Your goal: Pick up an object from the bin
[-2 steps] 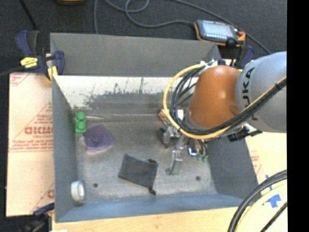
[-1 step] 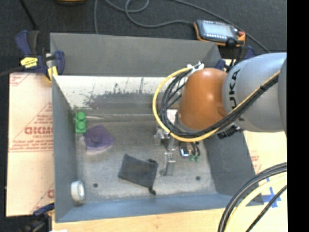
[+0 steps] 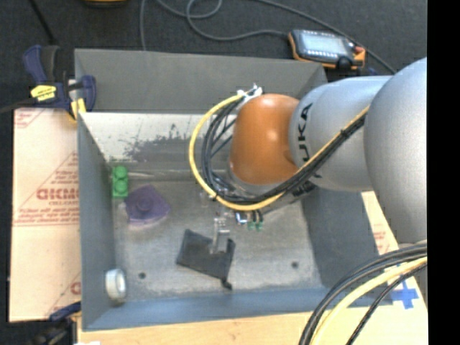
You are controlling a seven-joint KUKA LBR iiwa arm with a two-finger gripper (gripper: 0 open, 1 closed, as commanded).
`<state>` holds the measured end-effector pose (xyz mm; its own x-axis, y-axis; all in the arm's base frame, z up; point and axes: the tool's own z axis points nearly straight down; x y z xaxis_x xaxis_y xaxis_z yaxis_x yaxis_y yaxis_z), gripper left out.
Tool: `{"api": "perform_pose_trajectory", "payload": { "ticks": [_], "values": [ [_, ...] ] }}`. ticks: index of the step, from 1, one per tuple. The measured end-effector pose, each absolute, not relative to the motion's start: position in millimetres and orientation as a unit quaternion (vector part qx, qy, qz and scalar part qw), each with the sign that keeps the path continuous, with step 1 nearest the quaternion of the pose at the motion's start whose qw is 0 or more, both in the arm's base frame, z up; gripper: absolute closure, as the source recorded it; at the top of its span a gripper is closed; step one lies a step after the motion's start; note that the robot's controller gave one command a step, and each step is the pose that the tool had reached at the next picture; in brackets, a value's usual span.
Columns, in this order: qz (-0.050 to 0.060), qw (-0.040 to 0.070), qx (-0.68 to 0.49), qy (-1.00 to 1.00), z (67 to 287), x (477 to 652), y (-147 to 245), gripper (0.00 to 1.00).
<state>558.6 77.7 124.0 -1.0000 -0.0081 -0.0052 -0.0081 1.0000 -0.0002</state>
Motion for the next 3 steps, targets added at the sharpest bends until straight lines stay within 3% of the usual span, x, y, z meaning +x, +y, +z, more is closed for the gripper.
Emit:
{"api": "perform_pose_trajectory", "payload": {
  "ticks": [1,2,3],
  "values": [
    [0.002,0.004,-0.018,1.000,88,578.1,99,0.00],
    [0.000,0.001,-0.087,0.996,74,555.0,46,0.00],
    [0.000,0.001,-0.202,0.979,71,523.7,73,1.00]
  ]
}}
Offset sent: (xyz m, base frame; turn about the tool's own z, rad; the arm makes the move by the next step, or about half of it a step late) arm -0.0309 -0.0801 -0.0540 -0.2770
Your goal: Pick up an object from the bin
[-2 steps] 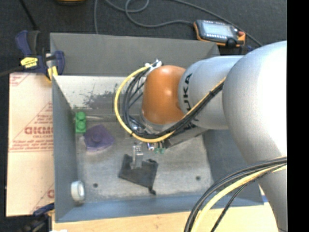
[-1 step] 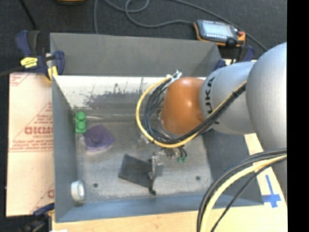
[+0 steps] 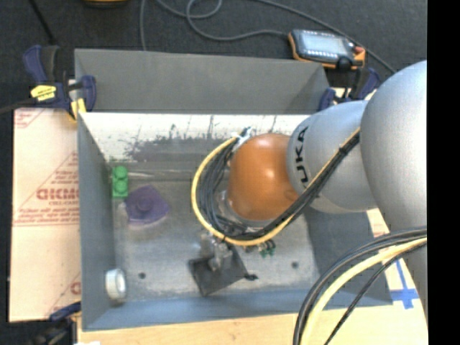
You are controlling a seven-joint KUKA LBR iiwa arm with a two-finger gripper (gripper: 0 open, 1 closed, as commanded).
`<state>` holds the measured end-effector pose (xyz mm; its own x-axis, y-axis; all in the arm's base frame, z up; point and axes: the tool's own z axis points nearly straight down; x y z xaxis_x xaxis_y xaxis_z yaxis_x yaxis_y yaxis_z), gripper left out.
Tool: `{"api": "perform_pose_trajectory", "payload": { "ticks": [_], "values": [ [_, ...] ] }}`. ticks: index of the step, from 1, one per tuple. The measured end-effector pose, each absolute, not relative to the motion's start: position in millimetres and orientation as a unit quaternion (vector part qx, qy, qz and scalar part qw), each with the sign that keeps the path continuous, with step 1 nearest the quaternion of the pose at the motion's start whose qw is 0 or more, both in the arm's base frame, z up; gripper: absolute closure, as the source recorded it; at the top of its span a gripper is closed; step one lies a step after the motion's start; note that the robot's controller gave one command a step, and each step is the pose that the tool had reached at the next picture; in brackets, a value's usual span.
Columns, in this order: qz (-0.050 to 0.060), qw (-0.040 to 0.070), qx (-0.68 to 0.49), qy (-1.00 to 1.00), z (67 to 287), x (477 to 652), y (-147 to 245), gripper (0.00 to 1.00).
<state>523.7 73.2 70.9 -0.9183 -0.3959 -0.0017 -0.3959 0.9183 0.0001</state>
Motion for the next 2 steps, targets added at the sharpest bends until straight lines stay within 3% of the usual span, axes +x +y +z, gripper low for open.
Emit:
{"api": "perform_pose_trajectory", "payload": {
  "ticks": [1,2],
  "values": [
    [0.000,0.001,-0.202,0.979,71,523.7,73,1.00],
    [0.000,-0.003,-0.201,0.980,114,514.5,72,1.00]
  ]
}}
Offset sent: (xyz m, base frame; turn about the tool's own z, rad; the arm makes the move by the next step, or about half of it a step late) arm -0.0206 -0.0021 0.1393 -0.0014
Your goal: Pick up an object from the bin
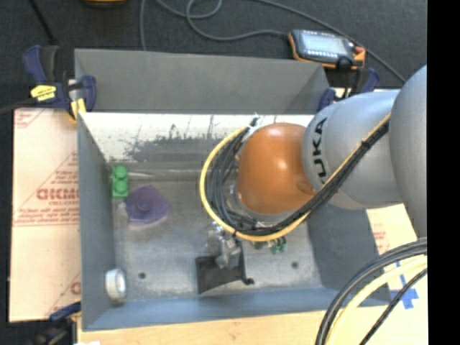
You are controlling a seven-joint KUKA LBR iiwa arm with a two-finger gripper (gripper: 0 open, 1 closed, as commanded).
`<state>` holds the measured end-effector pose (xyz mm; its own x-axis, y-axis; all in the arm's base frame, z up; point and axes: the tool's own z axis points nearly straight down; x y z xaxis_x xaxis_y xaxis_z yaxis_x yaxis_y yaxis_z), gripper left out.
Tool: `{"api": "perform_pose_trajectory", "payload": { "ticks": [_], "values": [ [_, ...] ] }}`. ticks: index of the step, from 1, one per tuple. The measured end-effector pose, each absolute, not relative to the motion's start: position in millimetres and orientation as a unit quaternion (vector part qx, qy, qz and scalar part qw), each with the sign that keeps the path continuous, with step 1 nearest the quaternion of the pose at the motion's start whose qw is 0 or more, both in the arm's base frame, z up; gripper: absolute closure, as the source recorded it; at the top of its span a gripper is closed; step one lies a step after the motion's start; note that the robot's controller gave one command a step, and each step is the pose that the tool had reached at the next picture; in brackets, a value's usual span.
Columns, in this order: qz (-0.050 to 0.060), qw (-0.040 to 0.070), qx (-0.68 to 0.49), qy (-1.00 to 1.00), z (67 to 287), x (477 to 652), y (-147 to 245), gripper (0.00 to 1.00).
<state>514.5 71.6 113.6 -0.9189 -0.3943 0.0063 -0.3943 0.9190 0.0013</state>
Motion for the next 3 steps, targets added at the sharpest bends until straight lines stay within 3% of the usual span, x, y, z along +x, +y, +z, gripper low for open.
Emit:
{"api": "perform_pose_trajectory", "payload": {
  "ticks": [1,2,3],
  "values": [
    [0.000,0.001,0.186,-0.983,178,509.3,89,1.00],
    [0.000,0.000,0.196,-0.981,245,526.7,61,1.00],
    [0.000,0.000,0.199,-0.980,260,531.5,51,1.00]
  ]
}}
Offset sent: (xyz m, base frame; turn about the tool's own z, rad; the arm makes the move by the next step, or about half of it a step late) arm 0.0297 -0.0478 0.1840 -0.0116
